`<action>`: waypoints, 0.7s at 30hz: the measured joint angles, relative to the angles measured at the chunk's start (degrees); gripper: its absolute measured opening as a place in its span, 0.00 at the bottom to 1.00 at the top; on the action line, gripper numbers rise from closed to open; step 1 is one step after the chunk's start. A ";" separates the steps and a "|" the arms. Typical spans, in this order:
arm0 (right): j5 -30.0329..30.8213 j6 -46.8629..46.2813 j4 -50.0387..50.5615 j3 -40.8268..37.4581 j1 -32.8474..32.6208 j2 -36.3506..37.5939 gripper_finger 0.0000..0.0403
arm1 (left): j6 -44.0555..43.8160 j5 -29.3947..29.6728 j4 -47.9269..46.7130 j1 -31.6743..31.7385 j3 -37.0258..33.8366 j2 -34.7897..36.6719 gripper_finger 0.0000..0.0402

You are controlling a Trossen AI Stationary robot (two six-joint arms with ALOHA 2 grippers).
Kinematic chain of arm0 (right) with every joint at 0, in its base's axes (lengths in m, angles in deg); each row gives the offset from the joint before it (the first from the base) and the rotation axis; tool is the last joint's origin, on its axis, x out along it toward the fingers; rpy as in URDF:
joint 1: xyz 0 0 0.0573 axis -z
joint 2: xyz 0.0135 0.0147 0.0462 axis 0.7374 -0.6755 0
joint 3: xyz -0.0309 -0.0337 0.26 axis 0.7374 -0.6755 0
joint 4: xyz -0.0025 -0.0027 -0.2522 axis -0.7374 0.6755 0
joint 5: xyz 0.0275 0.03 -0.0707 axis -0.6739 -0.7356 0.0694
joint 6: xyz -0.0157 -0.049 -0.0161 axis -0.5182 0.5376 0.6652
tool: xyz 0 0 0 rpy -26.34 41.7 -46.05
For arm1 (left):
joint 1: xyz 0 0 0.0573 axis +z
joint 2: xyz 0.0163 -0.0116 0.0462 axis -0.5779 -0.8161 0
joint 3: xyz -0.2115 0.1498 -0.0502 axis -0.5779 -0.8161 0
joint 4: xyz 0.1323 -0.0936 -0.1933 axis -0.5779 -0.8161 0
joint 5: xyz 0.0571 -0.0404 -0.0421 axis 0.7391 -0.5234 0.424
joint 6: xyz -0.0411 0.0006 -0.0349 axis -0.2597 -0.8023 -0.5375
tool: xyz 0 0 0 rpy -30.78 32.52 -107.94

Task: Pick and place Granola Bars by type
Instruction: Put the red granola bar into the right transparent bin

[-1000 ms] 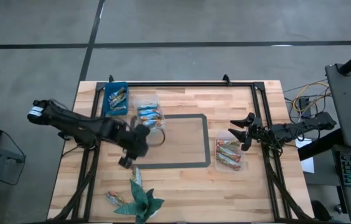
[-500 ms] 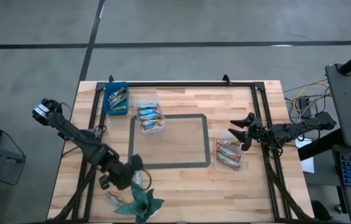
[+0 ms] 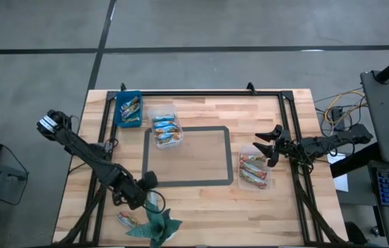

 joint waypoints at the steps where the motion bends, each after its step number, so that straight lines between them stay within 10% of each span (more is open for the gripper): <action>1: -0.01 0.00 0.00 0.00 -0.01 0.00 0.56 | 0.11 -0.01 0.21 0.00 -0.56 0.00 0.30; 21: -0.02 0.00 0.00 0.00 -0.01 0.02 0.56 | -10.48 3.04 -0.04 7.57 4.51 6.56 0.30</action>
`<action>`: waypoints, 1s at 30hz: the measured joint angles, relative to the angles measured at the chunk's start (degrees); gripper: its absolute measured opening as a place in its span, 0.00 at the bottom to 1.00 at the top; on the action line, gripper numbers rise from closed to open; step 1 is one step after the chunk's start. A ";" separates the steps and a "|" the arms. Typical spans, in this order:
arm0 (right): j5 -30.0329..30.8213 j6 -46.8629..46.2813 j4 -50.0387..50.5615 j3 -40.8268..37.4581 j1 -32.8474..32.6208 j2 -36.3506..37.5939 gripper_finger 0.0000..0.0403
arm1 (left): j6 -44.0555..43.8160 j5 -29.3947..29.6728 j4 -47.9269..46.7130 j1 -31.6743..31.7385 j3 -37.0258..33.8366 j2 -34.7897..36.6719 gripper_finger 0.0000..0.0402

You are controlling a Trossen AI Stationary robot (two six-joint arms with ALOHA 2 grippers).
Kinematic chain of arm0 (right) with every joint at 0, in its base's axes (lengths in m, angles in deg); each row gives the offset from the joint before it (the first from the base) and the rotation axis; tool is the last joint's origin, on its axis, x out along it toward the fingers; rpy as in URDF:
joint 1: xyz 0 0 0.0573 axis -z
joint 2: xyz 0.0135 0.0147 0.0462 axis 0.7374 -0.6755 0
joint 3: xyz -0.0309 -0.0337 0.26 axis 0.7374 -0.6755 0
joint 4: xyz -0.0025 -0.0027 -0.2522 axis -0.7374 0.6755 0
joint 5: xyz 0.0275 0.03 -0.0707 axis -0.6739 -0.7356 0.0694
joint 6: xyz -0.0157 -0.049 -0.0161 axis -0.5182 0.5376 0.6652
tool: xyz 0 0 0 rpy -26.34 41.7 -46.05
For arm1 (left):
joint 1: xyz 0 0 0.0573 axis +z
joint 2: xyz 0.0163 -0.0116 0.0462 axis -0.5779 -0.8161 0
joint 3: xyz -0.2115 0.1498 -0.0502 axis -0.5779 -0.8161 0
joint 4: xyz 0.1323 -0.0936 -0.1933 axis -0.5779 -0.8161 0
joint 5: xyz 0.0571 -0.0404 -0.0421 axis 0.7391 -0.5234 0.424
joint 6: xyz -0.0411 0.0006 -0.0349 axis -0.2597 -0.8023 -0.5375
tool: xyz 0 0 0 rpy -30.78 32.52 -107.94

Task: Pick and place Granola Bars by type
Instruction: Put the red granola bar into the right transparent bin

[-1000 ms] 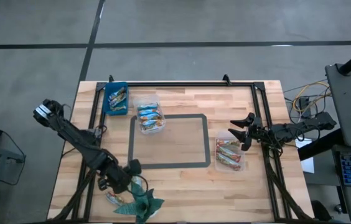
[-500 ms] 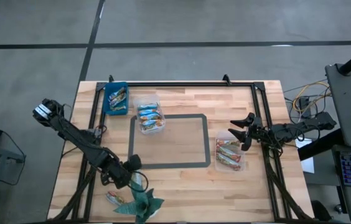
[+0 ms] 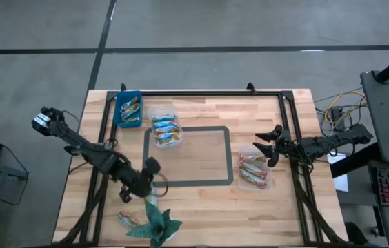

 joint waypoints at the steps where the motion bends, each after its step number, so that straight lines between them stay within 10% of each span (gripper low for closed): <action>1: 0.02 0.00 0.00 0.00 0.00 0.00 0.56 | -2.88 0.00 0.02 1.16 -0.02 0.30 0.30; 30: 0.02 0.00 0.00 0.00 0.02 -0.02 0.56 | -132.07 -4.16 0.67 9.11 -6.81 -0.29 0.30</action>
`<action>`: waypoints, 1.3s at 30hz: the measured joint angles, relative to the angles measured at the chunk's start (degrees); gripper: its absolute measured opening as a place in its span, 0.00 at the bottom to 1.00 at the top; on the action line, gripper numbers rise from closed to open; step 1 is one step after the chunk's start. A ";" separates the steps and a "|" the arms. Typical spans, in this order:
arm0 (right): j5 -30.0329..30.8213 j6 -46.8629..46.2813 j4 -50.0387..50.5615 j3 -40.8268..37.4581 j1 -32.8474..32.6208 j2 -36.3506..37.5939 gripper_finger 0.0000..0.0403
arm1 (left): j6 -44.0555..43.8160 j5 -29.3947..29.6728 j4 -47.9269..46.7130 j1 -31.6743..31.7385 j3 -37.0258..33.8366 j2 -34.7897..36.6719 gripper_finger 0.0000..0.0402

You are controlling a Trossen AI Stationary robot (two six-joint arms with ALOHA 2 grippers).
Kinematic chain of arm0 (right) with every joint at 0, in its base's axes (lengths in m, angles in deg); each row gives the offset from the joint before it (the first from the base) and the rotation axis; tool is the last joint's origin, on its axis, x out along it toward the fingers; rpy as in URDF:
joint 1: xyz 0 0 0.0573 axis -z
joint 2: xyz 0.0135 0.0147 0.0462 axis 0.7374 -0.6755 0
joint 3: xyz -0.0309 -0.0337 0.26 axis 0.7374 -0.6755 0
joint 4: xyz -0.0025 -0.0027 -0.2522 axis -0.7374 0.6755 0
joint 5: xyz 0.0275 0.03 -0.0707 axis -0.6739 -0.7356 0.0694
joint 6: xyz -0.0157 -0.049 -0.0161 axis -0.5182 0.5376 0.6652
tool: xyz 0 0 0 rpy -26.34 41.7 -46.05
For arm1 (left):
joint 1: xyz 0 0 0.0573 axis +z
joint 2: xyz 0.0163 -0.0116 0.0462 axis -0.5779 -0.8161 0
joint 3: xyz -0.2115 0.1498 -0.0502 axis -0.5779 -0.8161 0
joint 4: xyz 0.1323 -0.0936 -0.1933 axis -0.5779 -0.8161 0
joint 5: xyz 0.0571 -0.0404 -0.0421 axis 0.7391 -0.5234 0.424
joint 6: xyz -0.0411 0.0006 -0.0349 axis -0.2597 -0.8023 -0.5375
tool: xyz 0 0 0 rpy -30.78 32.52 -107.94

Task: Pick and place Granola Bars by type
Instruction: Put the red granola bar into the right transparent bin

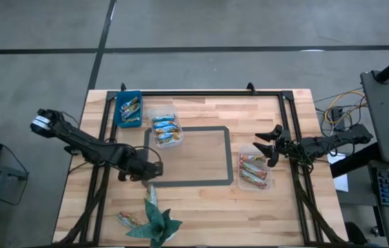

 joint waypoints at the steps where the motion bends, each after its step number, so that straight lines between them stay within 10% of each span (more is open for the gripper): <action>1: -0.02 0.00 0.00 0.00 -0.02 0.00 0.56 | -3.45 -1.71 -0.07 0.00 -0.20 -0.31 0.30; 12: -0.02 0.00 0.00 0.00 -0.02 0.00 0.56 | -10.08 -7.32 -1.04 0.11 -0.38 -2.34 0.32; 24: -0.01 0.00 0.00 0.00 -0.01 0.00 0.56 | -15.24 -10.90 -1.84 0.07 1.56 -5.17 0.60; 39: -0.02 0.00 0.00 0.00 -0.02 0.00 0.56 | -19.20 -13.96 2.31 -0.42 1.08 -10.41 0.61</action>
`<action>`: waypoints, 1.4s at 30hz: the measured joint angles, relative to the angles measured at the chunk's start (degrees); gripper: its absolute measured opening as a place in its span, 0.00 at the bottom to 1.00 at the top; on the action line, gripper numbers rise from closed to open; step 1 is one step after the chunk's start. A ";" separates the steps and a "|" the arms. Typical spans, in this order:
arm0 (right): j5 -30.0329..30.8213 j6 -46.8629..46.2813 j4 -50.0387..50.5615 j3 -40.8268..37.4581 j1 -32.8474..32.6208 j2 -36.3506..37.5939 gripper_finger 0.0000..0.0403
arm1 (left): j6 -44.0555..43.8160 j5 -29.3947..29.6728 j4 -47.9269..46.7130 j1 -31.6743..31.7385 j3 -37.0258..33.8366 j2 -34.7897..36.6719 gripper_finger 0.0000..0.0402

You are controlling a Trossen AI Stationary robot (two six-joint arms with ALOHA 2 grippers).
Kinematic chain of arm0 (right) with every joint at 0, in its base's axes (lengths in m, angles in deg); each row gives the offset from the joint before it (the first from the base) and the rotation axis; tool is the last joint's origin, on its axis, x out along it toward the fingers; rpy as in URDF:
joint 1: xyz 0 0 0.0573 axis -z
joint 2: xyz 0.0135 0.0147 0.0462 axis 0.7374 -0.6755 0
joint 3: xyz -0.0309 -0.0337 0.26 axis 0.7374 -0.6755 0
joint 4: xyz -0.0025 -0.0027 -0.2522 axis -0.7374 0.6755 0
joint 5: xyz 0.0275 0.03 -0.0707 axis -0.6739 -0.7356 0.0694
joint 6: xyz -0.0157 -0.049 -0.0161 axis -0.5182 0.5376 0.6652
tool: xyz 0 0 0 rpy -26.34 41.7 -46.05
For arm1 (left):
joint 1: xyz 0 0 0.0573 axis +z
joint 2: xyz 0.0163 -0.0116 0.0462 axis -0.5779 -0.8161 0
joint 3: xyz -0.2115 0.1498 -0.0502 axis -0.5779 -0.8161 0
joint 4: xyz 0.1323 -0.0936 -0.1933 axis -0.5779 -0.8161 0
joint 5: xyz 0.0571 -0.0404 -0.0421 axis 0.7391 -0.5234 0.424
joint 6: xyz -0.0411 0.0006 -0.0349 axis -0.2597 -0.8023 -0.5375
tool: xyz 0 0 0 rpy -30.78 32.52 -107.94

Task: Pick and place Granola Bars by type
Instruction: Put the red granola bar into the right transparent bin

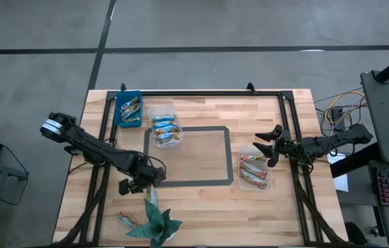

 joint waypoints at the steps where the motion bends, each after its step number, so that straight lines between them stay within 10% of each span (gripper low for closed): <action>1: 0.02 0.00 0.00 0.00 0.00 0.00 0.56 | 0.00 -0.01 0.37 0.00 -0.01 -0.25 0.61; 21: 0.02 0.00 0.00 0.00 0.00 0.00 0.56 | 0.46 -1.44 4.29 -0.22 -0.06 -7.31 0.59; 42: 0.01 0.00 0.00 0.00 0.02 0.00 0.56 | 1.91 -1.27 2.68 -0.22 -0.61 -6.23 0.06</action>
